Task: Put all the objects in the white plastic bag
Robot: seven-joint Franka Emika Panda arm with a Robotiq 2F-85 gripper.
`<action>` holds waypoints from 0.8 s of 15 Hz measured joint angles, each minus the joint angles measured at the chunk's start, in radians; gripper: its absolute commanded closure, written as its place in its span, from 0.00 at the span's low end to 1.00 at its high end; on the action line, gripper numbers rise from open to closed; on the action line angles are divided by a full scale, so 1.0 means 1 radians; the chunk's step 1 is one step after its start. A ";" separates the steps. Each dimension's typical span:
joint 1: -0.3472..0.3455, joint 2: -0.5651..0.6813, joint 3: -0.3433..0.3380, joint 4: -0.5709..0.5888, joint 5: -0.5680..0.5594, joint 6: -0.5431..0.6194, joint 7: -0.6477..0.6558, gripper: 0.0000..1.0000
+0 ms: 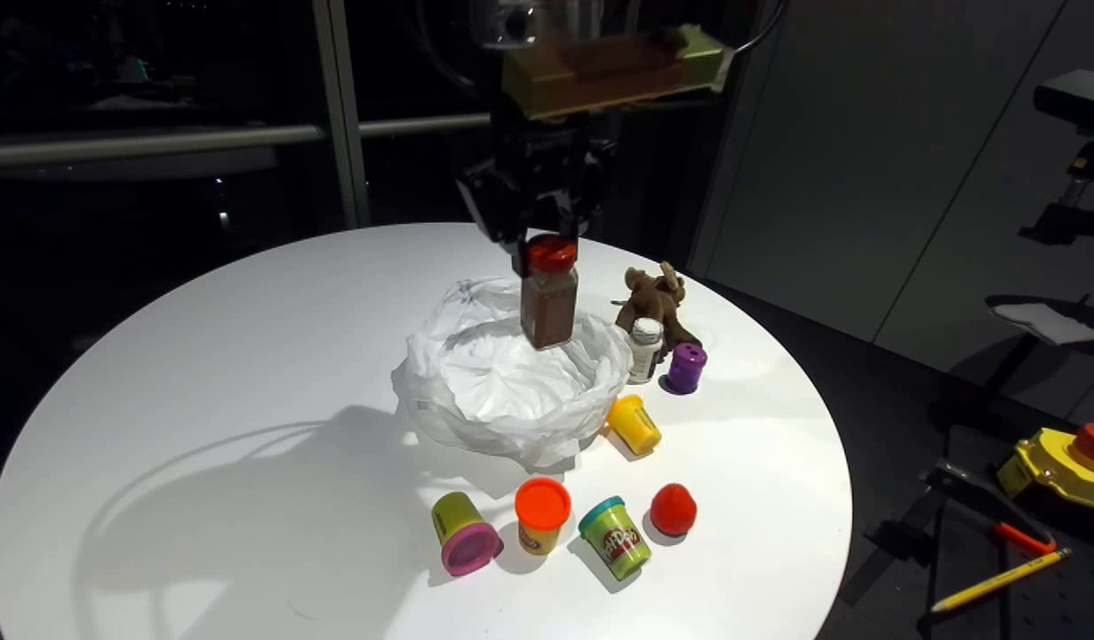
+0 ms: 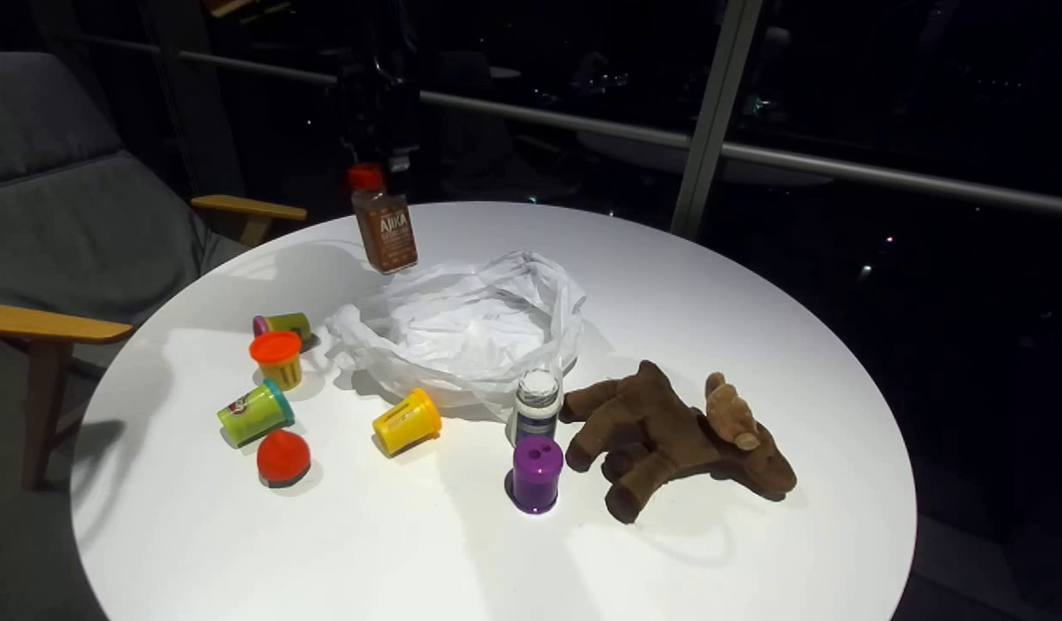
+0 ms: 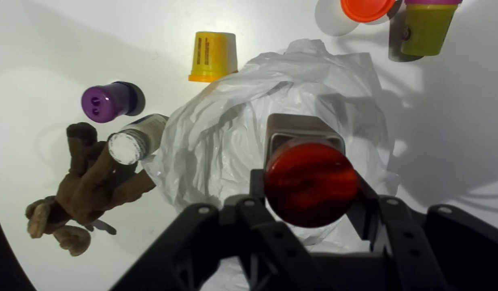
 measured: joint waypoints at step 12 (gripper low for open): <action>0.041 0.514 -0.098 0.528 0.069 -0.004 0.060 0.75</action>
